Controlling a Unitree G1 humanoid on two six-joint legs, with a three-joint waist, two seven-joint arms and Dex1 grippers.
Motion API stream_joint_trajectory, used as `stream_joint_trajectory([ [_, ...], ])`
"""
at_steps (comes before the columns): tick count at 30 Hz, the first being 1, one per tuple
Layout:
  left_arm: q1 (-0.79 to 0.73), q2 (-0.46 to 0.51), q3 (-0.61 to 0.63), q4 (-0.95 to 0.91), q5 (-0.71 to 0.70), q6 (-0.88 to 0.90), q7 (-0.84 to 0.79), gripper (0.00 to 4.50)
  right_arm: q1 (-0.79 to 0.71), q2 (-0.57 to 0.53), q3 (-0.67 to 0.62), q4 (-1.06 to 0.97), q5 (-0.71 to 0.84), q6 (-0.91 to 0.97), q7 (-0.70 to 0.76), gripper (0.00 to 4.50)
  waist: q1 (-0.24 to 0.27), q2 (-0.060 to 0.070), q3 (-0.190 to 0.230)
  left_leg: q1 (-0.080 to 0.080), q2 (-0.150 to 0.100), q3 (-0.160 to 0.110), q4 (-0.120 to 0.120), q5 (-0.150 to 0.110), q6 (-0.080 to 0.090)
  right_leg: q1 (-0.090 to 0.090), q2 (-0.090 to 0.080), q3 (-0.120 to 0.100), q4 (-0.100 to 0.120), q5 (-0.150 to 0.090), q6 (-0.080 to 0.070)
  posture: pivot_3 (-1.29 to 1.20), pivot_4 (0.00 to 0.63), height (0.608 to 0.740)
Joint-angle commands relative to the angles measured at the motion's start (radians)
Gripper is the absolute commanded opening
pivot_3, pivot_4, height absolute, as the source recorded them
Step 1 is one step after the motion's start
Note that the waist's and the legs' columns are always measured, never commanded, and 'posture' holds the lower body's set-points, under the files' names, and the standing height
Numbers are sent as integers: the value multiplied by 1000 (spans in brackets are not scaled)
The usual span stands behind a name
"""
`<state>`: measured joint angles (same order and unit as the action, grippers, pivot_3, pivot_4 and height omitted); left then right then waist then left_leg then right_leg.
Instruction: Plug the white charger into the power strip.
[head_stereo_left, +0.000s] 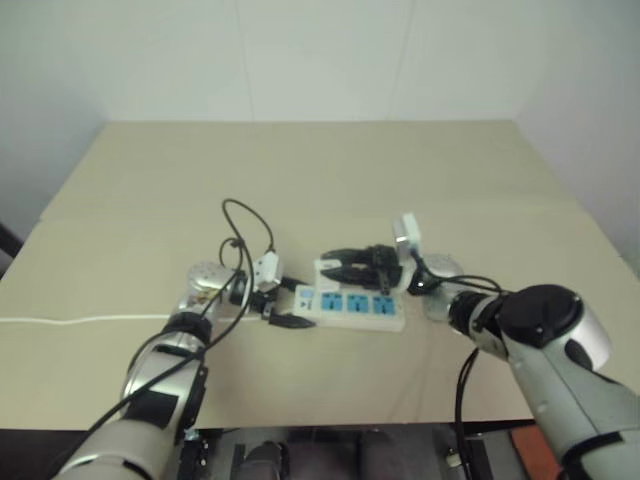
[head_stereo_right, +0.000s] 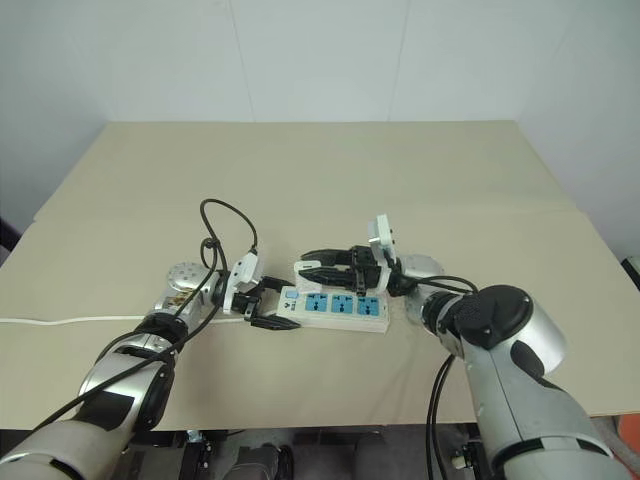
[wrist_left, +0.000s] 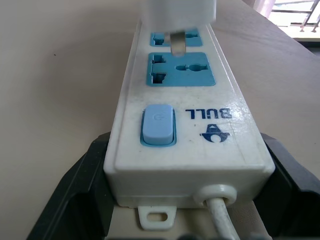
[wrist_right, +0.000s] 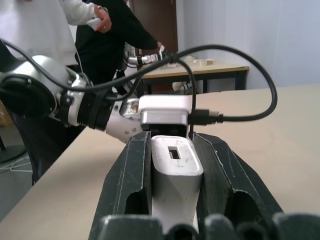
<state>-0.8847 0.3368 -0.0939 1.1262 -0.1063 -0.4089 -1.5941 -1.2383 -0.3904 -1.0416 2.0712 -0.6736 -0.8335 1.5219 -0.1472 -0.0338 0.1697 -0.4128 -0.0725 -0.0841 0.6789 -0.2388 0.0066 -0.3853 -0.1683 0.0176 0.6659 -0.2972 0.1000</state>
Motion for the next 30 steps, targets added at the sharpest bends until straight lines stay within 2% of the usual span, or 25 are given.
stream_joint_trajectory([
  [1, -11, -3, 9, 8, 9, 7, 18, 3292, 3, 4, -38, 23, -15, -53, -18, 1154, 0, 0, 0, 0, 0, 0, 0, 0, 0, 0, 0, 0, 0, 0, 0, 0, 150, 740],
  [30, -18, -11, 13, 21, 24, 1, 21, 3292, 78, -39, -76, 23, -107, -143, -103, 1154, -2, -1, -1, 1, 0, 0, 0, 0, 0, 2, 0, -1, -1, 1, 0, 0, 150, 740],
])
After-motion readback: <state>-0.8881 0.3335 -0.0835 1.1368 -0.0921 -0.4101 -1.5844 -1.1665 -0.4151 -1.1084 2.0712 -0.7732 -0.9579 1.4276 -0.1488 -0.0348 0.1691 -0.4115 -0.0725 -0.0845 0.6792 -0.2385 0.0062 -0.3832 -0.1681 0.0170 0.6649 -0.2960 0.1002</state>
